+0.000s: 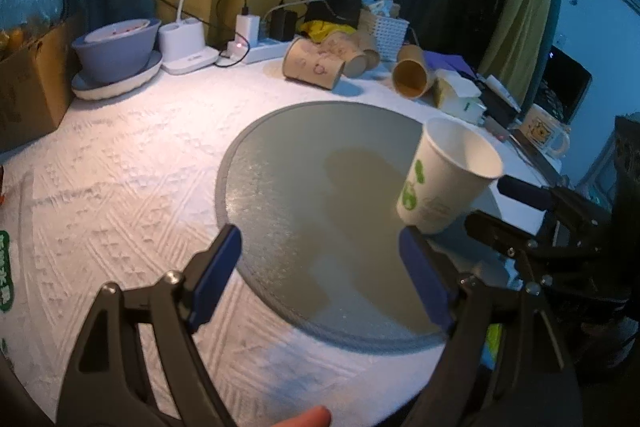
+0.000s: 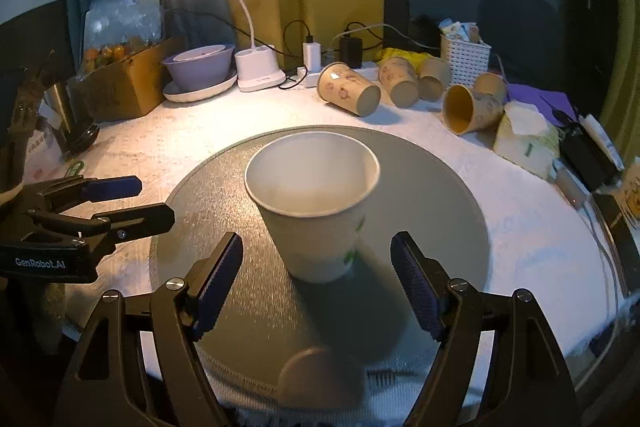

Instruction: Flip cup upright

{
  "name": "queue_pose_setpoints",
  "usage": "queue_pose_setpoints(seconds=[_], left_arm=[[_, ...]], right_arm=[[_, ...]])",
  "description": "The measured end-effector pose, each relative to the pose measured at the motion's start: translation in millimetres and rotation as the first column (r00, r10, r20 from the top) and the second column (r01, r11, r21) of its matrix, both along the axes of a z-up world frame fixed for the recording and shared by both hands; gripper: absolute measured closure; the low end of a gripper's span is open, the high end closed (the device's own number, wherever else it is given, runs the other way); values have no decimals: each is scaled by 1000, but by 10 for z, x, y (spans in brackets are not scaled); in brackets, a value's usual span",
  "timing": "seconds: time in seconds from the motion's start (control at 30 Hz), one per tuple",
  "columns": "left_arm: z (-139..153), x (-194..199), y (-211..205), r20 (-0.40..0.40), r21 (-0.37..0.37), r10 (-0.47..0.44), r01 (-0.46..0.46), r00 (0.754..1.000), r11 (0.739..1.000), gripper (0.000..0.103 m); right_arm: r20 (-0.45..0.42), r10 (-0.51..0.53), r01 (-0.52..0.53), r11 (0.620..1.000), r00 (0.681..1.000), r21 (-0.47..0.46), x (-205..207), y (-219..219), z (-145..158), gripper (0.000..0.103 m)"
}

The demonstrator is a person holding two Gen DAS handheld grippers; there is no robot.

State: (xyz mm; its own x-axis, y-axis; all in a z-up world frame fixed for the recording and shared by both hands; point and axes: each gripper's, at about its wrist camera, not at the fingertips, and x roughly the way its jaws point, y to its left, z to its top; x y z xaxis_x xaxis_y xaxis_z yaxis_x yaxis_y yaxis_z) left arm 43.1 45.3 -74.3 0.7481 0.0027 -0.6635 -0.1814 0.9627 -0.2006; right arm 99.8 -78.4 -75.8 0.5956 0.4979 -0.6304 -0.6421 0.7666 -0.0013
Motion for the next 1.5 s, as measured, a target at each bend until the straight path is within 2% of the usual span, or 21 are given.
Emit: queue_pose_setpoints(seconds=[0.27,0.63,0.87,1.5], left_arm=[[181,-104,-183,45,55,-23,21,999,998,21],[521,-264,-411,144,139,-58,37,988,990,21],[740,-391,-541,211,185,-95,56,973,981,21],[1146,-652,-665,342,245,-139,55,929,968,21]], right_arm=[[-1,-34,34,999,999,10,-161,-165,112,24],[60,-52,50,998,997,42,-342,-304,428,24],[110,-60,53,997,992,60,-429,-390,646,24],[214,-49,27,994,976,102,-700,-503,1069,24]])
